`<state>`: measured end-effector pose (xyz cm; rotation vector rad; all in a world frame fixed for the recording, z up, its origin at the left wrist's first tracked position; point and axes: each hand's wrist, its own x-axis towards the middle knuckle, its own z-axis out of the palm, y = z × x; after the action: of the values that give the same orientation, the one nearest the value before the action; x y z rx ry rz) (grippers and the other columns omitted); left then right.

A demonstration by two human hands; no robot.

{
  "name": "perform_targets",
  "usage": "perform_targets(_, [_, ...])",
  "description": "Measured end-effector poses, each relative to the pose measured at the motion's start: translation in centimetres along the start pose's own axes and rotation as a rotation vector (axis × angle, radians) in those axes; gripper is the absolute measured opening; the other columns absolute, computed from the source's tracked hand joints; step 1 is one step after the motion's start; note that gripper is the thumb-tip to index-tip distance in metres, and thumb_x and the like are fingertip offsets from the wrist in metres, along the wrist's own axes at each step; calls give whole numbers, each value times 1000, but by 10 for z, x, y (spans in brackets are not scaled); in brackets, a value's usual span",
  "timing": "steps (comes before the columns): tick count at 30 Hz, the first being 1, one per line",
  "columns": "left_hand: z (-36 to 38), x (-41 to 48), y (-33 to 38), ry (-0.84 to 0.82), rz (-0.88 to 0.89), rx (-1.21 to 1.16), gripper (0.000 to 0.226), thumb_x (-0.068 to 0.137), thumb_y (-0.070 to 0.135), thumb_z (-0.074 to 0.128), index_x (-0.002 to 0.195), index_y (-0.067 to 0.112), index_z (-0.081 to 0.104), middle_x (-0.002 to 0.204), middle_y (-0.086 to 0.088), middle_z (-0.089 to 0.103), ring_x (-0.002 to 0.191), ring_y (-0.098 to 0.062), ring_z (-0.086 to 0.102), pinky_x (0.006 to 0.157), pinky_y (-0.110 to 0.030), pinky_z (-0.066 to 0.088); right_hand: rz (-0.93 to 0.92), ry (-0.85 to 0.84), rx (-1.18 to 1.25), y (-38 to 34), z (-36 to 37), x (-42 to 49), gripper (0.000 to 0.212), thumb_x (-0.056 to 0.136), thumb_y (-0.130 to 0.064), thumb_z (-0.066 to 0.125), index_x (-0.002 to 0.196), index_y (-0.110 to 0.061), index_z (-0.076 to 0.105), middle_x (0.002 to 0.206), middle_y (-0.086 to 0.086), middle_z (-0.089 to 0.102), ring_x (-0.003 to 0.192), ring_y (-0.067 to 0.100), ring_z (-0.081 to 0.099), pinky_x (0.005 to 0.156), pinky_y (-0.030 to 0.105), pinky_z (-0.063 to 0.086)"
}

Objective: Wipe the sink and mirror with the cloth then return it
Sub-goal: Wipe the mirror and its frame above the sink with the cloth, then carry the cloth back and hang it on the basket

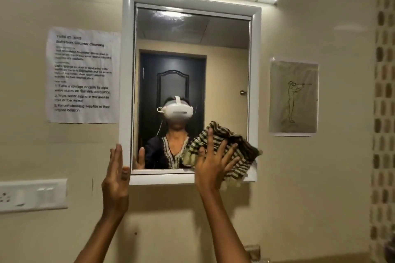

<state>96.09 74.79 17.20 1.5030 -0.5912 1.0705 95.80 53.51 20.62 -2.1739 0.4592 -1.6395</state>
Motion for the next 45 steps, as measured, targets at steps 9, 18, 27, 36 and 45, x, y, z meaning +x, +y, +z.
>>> perform_targets(9, [34, -82, 41, -174, -341, -330, 56, 87, 51, 43, 136, 23, 45, 139, 6, 48, 126, -1, 44, 97, -12, 34, -762, -551, -86, 39, -18, -98, 69, 70, 4, 54, 133, -25, 47, 144, 11, 44, 133, 39, 37, 106, 60, 31])
perform_targets(18, [67, -157, 63, -897, -768, -583, 94, 42, 57, 85, 121, 16, 55, 112, -6, 69, 108, -24, 63, 88, -34, 53, -627, -596, -101, 116, -127, -187, 48, 76, -13, 45, 121, -27, 56, 110, -1, 68, 102, 17, 61, 91, 32, 51])
perform_targets(27, [110, -219, 137, -1096, -582, -828, 66, 49, 47, 87, 99, 9, 69, 93, -15, 71, 88, -22, 67, 78, -29, 55, -340, -553, -170, 158, -253, -222, 48, 97, -44, 31, 143, -42, 17, 158, -4, -5, 142, 27, 18, 104, 47, 17])
perform_targets(36, [170, -259, 210, -1288, -651, -1032, 61, 39, 46, 89, 85, 10, 73, 82, -7, 74, 76, -17, 68, 70, -23, 56, 50, 155, -34, 214, -356, -201, 54, 76, -33, 74, 120, -21, 47, 121, -5, 39, 118, 9, 41, 100, 30, 39])
perform_targets(45, [252, -331, 345, -1662, -449, -958, 28, 68, 19, 73, 93, 8, 72, 90, -14, 74, 81, -24, 68, 72, -30, 56, 529, -279, 182, 319, -549, -192, 29, 69, -43, 77, 74, -21, 58, 60, -18, 59, 60, -7, 49, 56, 10, 38])
